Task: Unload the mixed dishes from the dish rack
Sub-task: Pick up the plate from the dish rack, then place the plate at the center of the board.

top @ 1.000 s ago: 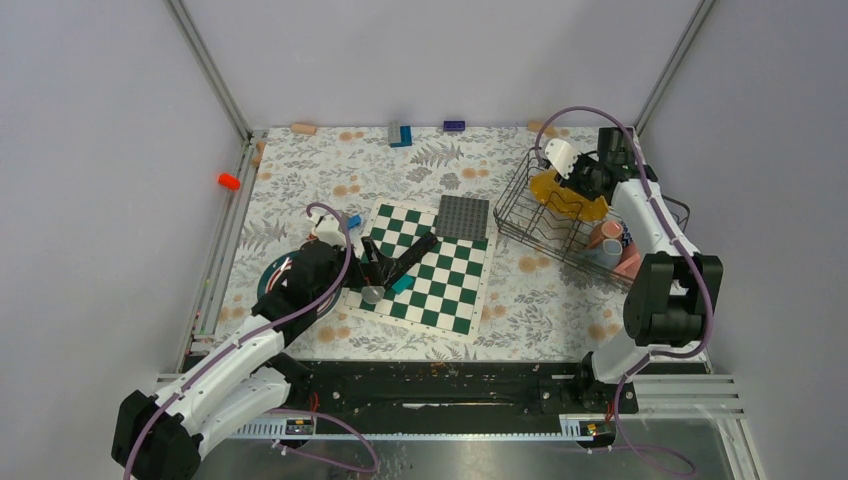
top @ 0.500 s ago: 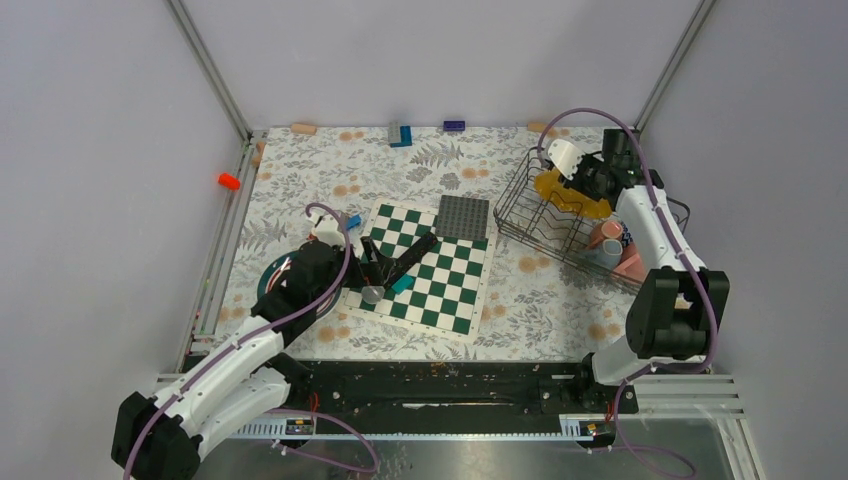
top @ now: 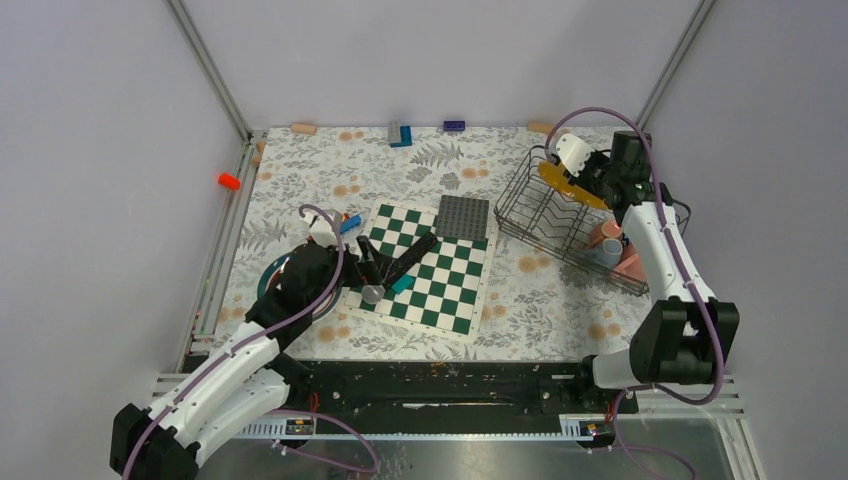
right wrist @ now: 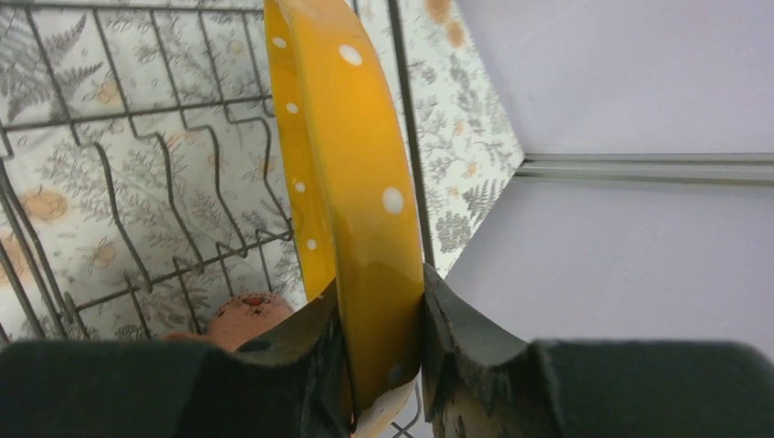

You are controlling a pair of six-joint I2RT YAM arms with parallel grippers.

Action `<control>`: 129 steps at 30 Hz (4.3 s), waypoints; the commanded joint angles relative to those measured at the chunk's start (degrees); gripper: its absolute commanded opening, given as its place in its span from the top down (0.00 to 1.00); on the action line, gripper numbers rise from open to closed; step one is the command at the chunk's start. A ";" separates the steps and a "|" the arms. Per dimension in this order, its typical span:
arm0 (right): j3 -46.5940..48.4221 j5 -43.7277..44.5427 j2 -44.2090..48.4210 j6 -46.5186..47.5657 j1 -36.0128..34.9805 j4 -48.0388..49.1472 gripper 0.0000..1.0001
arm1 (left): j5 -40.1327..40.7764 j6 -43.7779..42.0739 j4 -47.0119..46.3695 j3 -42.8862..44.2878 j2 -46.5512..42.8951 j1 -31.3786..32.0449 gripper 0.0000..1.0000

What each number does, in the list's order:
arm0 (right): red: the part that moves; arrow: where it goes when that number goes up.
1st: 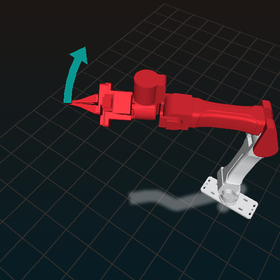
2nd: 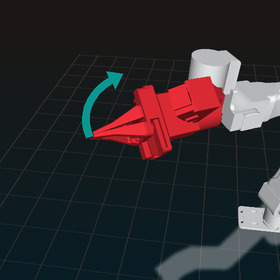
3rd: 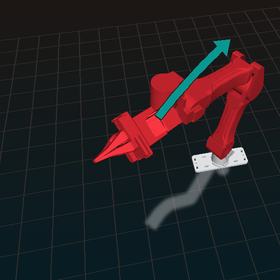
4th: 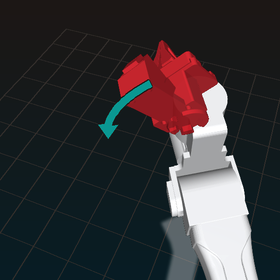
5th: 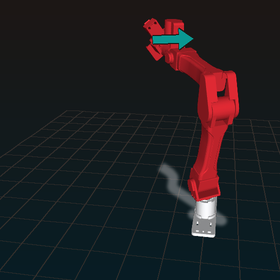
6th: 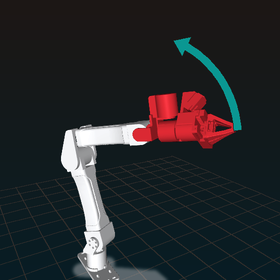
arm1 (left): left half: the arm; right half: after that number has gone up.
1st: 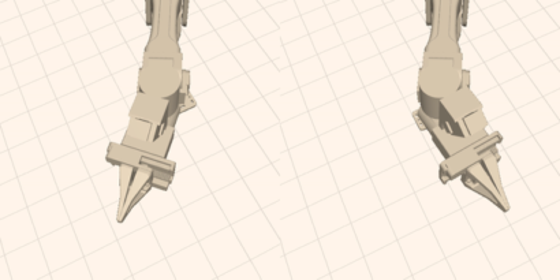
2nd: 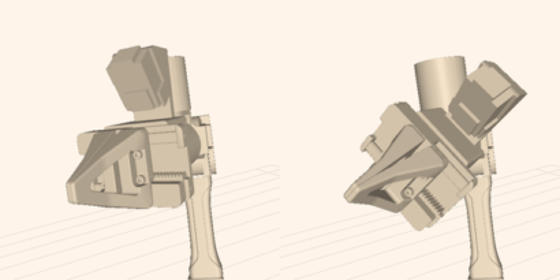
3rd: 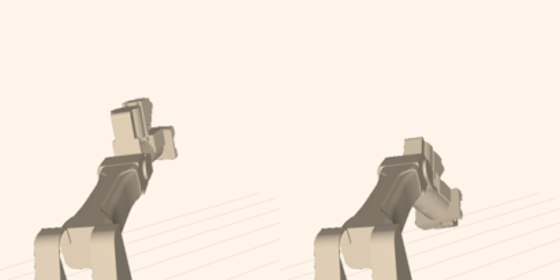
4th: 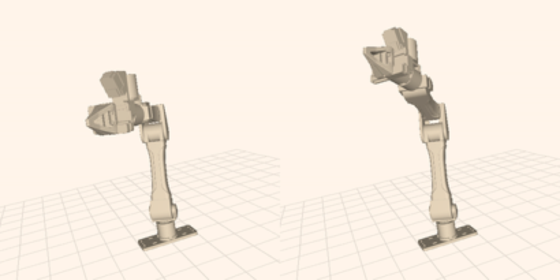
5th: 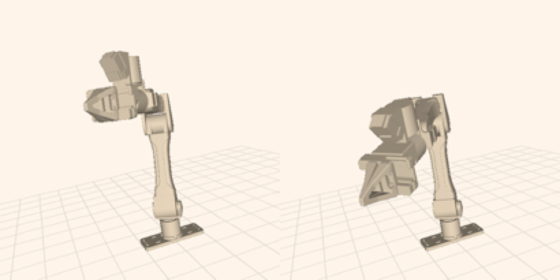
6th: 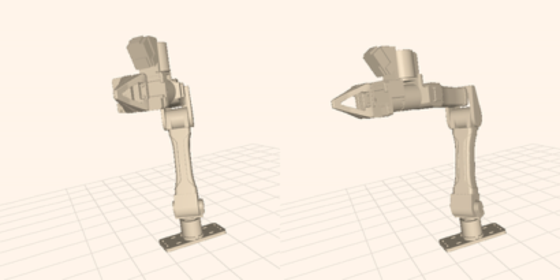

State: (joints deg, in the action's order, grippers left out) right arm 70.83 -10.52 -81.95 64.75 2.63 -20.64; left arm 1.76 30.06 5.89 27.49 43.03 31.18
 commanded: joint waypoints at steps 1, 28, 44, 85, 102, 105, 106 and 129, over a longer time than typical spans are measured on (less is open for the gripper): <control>-1.58 0.52 8.21 -3.33 0.18 20.89 1.00 | 0.37 0.25 -2.19 -0.98 -2.06 -0.07 0.01; -4.06 -13.62 22.45 -102.50 -0.35 32.42 1.00 | 3.45 11.34 2.34 0.21 -9.80 -0.07 0.01; -38.41 -14.69 31.05 -127.36 -15.24 47.77 1.00 | -18.83 24.61 -24.97 -4.32 2.17 -0.13 0.01; -44.24 -21.47 26.46 -129.14 -21.94 57.29 1.00 | -25.61 32.16 -41.80 -3.76 18.68 2.20 0.16; -42.43 -26.20 19.77 -132.28 -26.79 64.96 1.00 | -20.54 29.99 -34.99 -2.79 17.53 2.31 0.72; -42.64 -25.15 19.76 -132.16 -26.80 64.53 1.00 | -20.78 31.24 -35.07 -3.00 17.40 2.31 0.99; -42.77 -24.57 19.73 -132.15 -26.80 64.32 0.95 | -20.86 31.76 -35.34 -3.15 17.25 2.31 1.00; -40.85 -3.29 29.80 -119.12 -26.76 37.54 0.00 | 11.93 43.09 -12.11 -16.30 -20.68 1.47 1.00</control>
State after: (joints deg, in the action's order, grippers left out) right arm 28.03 -20.14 -54.59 -57.78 -24.05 20.43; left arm 0.71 69.21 -7.27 9.69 32.82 33.10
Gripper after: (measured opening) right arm 0.993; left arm 0.261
